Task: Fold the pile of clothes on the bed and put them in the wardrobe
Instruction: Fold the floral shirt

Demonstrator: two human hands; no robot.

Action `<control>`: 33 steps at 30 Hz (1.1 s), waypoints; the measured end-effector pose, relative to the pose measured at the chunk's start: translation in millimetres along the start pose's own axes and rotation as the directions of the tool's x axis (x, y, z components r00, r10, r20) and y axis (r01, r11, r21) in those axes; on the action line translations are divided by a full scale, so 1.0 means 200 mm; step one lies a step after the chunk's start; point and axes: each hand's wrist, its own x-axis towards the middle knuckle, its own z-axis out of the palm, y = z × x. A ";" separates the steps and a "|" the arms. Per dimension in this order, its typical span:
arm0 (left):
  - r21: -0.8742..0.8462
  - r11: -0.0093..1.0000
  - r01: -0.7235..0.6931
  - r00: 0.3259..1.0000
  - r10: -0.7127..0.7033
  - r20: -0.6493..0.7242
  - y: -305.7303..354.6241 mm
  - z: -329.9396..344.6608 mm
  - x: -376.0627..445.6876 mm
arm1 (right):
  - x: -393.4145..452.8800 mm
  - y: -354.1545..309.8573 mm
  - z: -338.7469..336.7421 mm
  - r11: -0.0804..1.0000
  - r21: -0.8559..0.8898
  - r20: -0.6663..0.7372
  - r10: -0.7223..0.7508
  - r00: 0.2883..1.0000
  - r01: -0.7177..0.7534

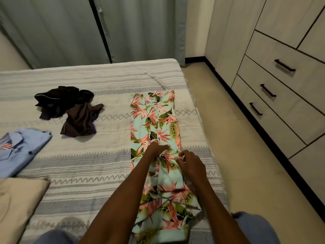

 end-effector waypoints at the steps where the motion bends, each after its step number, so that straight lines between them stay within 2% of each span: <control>1: -0.001 1.000 -0.002 1.000 0.002 0.026 -0.01 0.00 -0.03 | -0.05 0.01 0.01 0.999 -0.025 0.008 -0.020 1.000 0.021; 4: 0.064 0.998 -0.018 0.994 0.011 0.109 -0.03 0.00 -0.11 | -0.13 0.03 0.06 0.995 -0.100 0.094 -0.021 0.995 0.031; 6: 0.092 0.995 -0.049 0.993 0.038 0.116 -0.05 0.01 -0.14 | -0.16 0.03 0.08 0.988 -0.150 0.131 -0.003 0.991 0.023; 9: -0.014 0.989 -0.147 0.989 0.147 0.016 -0.08 0.04 -0.20 | -0.19 0.01 0.07 0.989 -0.147 0.119 0.009 0.993 0.009; 11: -0.022 0.980 -0.196 0.980 0.196 -0.016 -0.09 0.05 -0.26 | -0.22 0.02 0.07 0.990 -0.142 0.111 -0.006 0.994 0.022; 16: 0.125 0.988 -0.092 0.993 0.081 0.088 -0.21 0.08 -0.32 | -0.29 0.05 0.07 0.985 -0.160 0.139 -0.048 0.989 0.070; 19: 0.198 0.977 -0.079 0.994 0.062 0.092 -0.27 0.10 -0.34 | -0.34 0.07 0.07 0.978 -0.169 0.133 -0.101 0.986 0.123; 24: 0.153 0.985 -0.079 0.996 0.084 -0.024 -0.33 0.13 -0.46 | -0.44 0.07 0.04 0.967 -0.175 0.094 -0.170 0.981 0.185; 28: 0.068 0.996 -0.057 0.998 0.059 -0.033 -0.44 0.15 -0.58 | -0.52 0.10 0.00 0.973 -0.133 0.156 -0.166 0.974 0.187; 31: 0.070 0.990 -0.126 0.985 0.133 -0.108 -0.53 0.18 -0.64 | -0.57 0.13 -0.02 0.988 -0.024 0.176 -0.145 0.974 0.152; 33: 0.047 0.986 -0.161 0.980 0.165 -0.114 -0.56 0.18 -0.68 | -0.60 0.15 -0.03 0.991 -0.010 0.181 -0.130 0.975 0.134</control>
